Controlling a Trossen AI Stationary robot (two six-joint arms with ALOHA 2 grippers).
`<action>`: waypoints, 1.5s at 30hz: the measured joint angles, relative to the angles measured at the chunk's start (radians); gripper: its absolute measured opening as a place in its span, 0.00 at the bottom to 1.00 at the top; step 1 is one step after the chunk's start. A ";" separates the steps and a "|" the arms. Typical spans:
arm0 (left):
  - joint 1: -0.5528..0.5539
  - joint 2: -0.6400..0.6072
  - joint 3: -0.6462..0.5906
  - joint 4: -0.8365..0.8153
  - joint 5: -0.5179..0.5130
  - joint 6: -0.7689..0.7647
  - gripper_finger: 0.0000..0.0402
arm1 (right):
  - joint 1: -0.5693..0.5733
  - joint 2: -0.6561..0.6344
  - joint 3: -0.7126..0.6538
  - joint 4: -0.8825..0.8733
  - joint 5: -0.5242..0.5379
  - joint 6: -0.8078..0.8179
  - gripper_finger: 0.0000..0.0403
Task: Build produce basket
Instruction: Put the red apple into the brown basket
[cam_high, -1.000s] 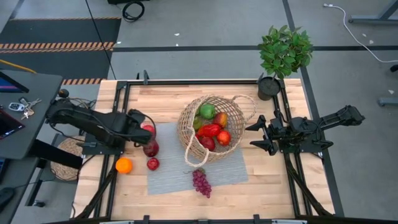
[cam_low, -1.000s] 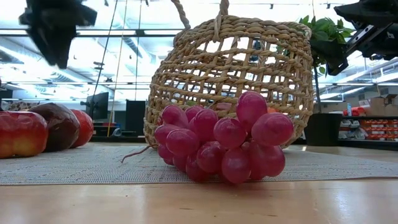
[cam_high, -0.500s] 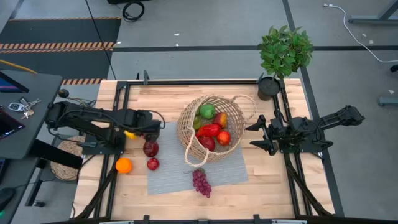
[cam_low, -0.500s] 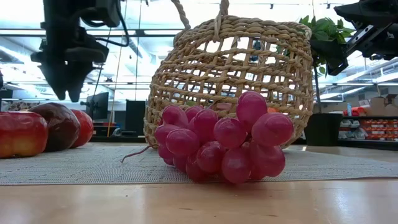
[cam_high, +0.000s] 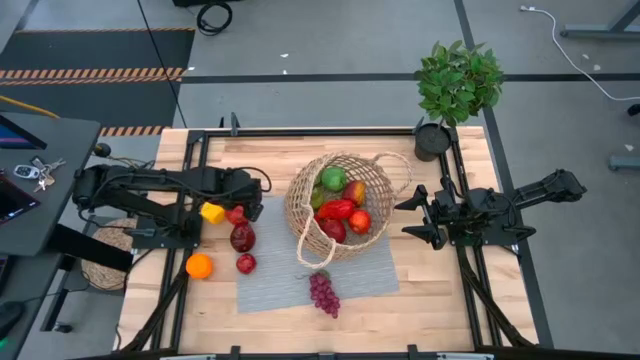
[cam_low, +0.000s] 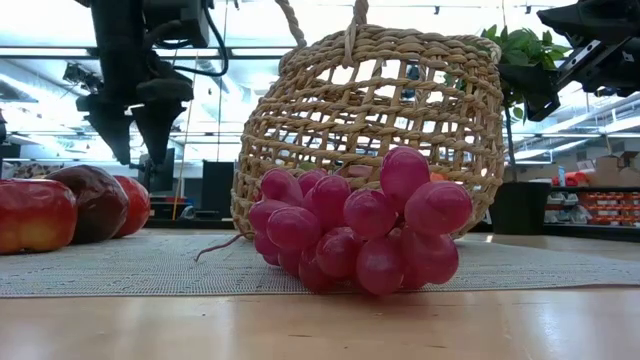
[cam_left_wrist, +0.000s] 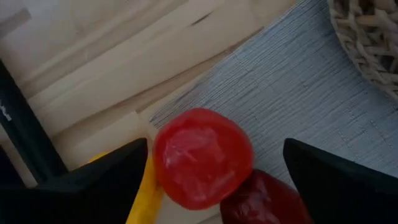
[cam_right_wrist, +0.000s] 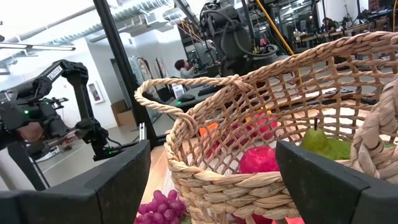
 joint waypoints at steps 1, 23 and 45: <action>0.004 0.000 0.000 -0.003 0.000 0.000 0.96 | 0.000 0.000 0.000 0.000 0.000 0.000 0.86; 0.009 0.258 0.005 -0.010 0.110 0.073 0.98 | 0.000 0.000 0.000 -0.001 0.000 0.000 0.86; 0.009 0.264 0.042 0.007 0.112 0.184 0.95 | 0.000 0.000 0.000 0.000 0.000 0.000 0.86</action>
